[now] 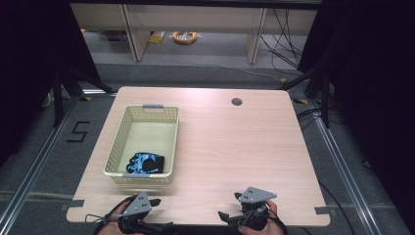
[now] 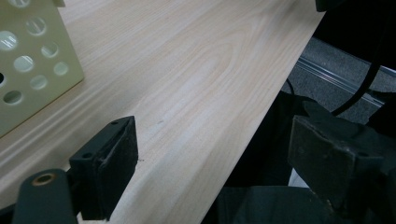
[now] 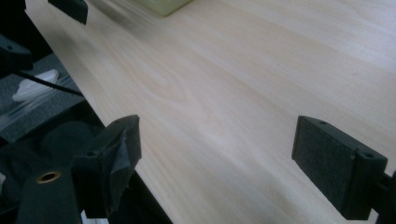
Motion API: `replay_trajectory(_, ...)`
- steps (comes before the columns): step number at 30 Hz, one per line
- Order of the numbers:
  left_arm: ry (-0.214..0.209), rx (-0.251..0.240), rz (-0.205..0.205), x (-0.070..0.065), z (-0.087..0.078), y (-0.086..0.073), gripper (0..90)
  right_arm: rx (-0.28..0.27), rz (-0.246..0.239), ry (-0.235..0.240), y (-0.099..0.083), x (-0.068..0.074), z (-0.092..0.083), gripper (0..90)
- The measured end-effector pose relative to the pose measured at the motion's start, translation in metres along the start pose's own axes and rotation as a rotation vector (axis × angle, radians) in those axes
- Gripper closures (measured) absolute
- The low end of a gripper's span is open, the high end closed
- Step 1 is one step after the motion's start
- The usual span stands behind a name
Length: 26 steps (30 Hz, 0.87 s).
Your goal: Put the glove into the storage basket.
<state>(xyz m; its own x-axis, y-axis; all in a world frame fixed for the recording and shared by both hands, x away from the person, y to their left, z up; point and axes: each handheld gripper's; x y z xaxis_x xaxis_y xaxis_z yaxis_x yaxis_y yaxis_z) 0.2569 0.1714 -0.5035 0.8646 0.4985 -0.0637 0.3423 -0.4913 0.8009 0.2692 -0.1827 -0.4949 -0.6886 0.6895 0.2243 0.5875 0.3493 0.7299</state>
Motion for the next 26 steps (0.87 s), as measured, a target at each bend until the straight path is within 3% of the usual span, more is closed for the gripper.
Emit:
replay_trajectory(2, 0.004, 0.002, -0.028, -0.0029, 0.0006, -0.0017, 15.4, -0.002, 0.009, -0.025, -0.0025, 0.0000, -0.0012, 15.9)
replay_trajectory(4, 0.002, 0.007, -0.028, -0.0034, 0.0003, -0.0017, 15.4, 0.003, 0.010, -0.021, -0.0043, 0.0004, -0.0025, 15.9)
replay_trajectory(5, 0.004, 0.001, 0.002, -0.0023, 0.0003, -0.0018, 15.4, 0.003, 0.010, -0.021, -0.0043, 0.0004, -0.0025, 15.9)
replay_trajectory(6, 0.005, 0.006, 0.004, -0.0018, -0.0003, -0.0014, 15.4, 0.008, -0.006, -0.001, -0.0053, -0.0001, -0.0027, 15.9)
replay_trajectory(9, 0.008, 0.001, -0.020, -0.0023, 0.0004, -0.0018, 15.4, 0.003, -0.005, -0.010, -0.0068, 0.0013, -0.0030, 15.9)
replay_trajectory(10, 0.010, 0.021, 0.014, 0.0008, -0.0009, -0.0014, 15.4, 0.010, 0.002, -0.020, -0.0073, 0.0020, -0.0037, 15.9)
replay_trajectory(12, -0.008, 0.018, -0.030, -0.0002, -0.0004, -0.0014, 15.4, 0.014, -0.005, -0.032, -0.0078, 0.0024, -0.0033, 15.9)
replay_trajectory(15, -0.004, 0.003, -0.037, -0.0007, 0.0008, -0.0017, 15.4, 0.020, -0.003, -0.033, -0.0077, 0.0024, -0.0037, 15.9)
replay_trajectory(16, 0.023, -0.026, -0.031, -0.0012, 0.0024, -0.0024, 15.4, 0.020, -0.003, -0.033, -0.0077, 0.0024, -0.0037, 15.9)
replay_trajectory(17, 0.025, 0.011, 0.021, 0.0031, -0.0001, -0.0016, 15.4, 0.012, -0.001, -0.035, -0.0079, 0.0024, -0.0033, 15.9)
replay_trajectory(18, 0.021, 0.011, 0.010, 0.0025, -0.0004, -0.0015, 15.4, 0.011, -0.002, -0.037, -0.0079, 0.0019, -0.0032, 15.9)
replay_trajectory(19, 0.010, 0.010, -0.002, 0.0022, -0.0002, -0.0014, 15.4, 0.020, -0.001, 0.000, -0.0073, 0.0000, -0.0030, 15.9)
replay_trajectory(20, 0.010, 0.029, -0.003, 0.0030, -0.0009, -0.0015, 15.4, 0.016, 0.002, -0.016, -0.0076, 0.0005, -0.0031, 16.0)
replay_trajectory(26, 0.015, 0.019, 0.008, 0.0035, -0.0004, -0.0015, 15.4, 0.010, 0.011, -0.038, -0.0077, -0.0006, -0.0048, 16.0)
Point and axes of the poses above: each handheld gripper's, and its own axes: z roughly forward along the jaws, y roughly out of its top, x roughly to its left, and after that the axes turned 5 degrees about z, right-handed
